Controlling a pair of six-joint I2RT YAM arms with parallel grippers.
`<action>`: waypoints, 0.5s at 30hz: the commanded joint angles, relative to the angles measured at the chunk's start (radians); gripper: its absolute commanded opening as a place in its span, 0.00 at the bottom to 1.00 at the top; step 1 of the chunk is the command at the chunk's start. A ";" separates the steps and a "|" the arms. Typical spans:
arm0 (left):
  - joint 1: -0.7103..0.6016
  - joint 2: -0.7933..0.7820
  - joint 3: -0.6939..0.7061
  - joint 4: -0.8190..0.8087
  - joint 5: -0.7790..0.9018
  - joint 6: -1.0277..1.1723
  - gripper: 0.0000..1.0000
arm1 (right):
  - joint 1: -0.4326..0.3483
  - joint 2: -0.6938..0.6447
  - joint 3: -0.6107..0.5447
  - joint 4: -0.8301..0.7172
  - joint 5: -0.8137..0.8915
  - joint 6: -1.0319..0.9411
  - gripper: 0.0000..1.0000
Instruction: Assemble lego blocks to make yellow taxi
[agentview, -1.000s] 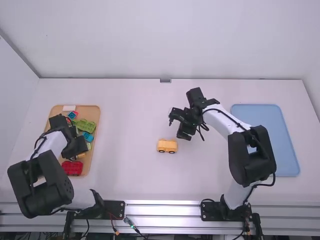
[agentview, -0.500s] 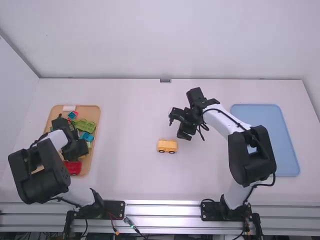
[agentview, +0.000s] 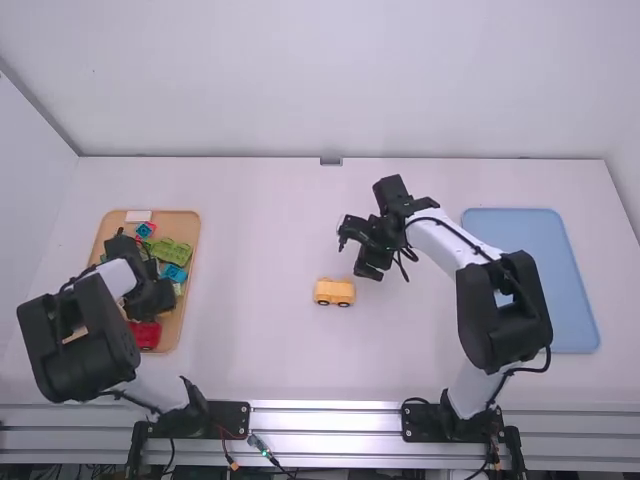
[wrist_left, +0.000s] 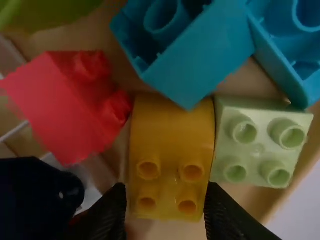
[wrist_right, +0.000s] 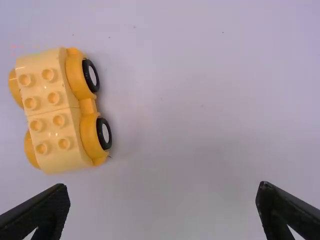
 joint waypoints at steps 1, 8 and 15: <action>0.007 0.036 0.009 -0.005 -0.006 0.014 0.40 | 0.000 -0.022 0.023 -0.005 -0.002 0.005 0.99; 0.005 0.051 0.015 0.005 -0.009 0.023 0.21 | 0.000 -0.022 0.023 -0.004 -0.002 0.005 0.99; -0.003 0.043 0.101 -0.107 -0.006 -0.014 0.02 | 0.000 -0.022 0.023 -0.005 -0.003 0.005 0.99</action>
